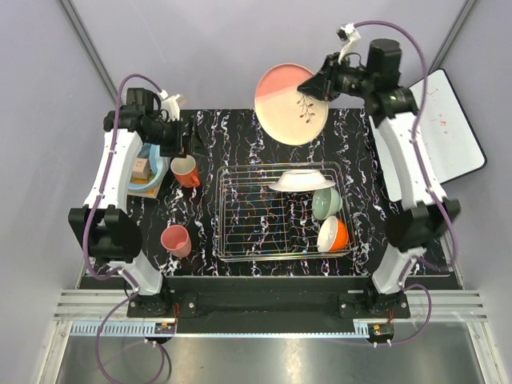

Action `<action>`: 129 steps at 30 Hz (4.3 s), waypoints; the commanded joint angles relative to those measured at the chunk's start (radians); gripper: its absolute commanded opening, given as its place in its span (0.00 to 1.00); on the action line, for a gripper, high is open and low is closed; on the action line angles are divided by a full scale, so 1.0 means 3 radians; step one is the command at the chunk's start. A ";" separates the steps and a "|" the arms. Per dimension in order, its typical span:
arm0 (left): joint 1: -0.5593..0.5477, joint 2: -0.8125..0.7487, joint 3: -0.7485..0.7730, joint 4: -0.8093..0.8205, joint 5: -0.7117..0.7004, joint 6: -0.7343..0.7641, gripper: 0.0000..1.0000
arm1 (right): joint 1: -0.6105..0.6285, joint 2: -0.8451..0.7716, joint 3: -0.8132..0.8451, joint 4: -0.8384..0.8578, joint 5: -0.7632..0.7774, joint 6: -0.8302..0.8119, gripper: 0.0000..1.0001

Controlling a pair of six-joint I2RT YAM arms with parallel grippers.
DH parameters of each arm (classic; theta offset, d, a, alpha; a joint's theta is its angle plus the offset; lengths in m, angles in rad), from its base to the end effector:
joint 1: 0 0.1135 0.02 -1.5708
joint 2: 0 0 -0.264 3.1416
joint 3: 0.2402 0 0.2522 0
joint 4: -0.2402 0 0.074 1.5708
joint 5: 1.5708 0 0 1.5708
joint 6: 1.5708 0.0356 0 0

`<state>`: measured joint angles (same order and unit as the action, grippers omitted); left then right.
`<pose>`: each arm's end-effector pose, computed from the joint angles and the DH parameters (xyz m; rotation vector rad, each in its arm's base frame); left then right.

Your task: Load the mixed dishes into the dish rack

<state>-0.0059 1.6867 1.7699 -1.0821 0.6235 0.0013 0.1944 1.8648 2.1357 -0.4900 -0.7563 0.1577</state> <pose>0.3452 -0.0228 0.3693 0.2423 2.4627 -0.7956 0.4015 0.1039 0.4678 -0.5850 1.7265 0.9233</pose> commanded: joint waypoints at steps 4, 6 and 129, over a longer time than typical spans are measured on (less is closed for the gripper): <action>-0.0006 -0.0376 -0.0295 -0.0151 0.0034 0.0190 0.99 | 0.0053 -0.1649 -0.1215 0.0335 -0.0281 -0.0985 0.00; -0.0006 -0.0432 -0.0341 -0.0162 0.0028 0.0195 0.99 | 0.0068 -0.2051 -0.1503 0.0335 -0.0240 -0.1348 0.00; -0.0041 0.0017 -0.0541 0.0436 -0.1141 0.0502 0.99 | 0.2660 -0.1998 -0.2066 -0.0338 0.2924 -0.0650 1.00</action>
<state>0.0460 1.6680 1.6257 -1.0363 0.3313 0.1020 0.9909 1.2568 1.5528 -0.8478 0.1753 -0.2359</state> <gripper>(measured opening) 0.988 0.994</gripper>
